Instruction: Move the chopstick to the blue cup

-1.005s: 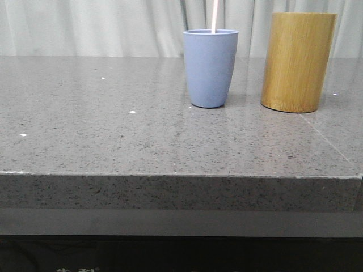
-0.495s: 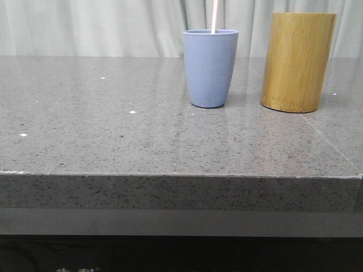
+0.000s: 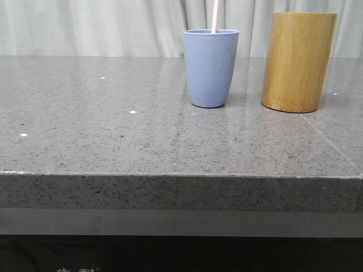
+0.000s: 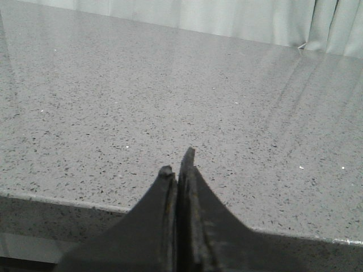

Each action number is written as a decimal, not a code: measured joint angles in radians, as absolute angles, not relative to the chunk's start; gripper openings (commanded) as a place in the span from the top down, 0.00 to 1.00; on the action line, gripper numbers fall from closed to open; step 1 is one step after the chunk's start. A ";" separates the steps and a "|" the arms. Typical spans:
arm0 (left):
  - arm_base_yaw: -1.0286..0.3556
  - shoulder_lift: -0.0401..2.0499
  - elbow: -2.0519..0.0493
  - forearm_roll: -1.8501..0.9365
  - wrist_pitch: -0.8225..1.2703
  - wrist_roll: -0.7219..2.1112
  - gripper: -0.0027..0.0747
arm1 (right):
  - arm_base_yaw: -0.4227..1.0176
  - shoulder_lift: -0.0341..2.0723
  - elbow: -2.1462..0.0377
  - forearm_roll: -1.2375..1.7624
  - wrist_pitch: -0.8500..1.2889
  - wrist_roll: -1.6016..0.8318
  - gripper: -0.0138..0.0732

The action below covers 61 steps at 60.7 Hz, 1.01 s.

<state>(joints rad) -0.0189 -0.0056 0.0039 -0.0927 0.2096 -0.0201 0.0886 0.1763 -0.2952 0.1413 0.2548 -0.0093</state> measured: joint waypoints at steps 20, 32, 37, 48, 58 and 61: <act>-0.019 -0.006 0.004 -0.093 0.210 -0.020 0.99 | 0.089 0.134 -0.011 0.144 0.076 -0.007 0.92; -0.019 -0.006 0.004 -0.093 0.210 -0.020 0.99 | 0.089 0.037 0.027 0.146 0.121 -0.007 0.92; -0.019 -0.006 0.004 -0.095 0.210 -0.020 0.99 | 0.089 -0.001 0.027 0.146 0.153 -0.007 0.92; -0.019 -0.006 0.004 -0.095 0.210 -0.020 0.99 | 0.089 -0.009 0.027 0.146 0.192 -0.006 0.92; -0.019 -0.006 0.004 -0.095 0.210 -0.020 0.99 | 0.089 -0.009 0.027 0.146 0.196 0.000 0.92; -0.019 -0.006 0.004 -0.095 0.210 -0.020 0.99 | 0.089 -0.009 0.027 0.146 0.196 0.000 0.92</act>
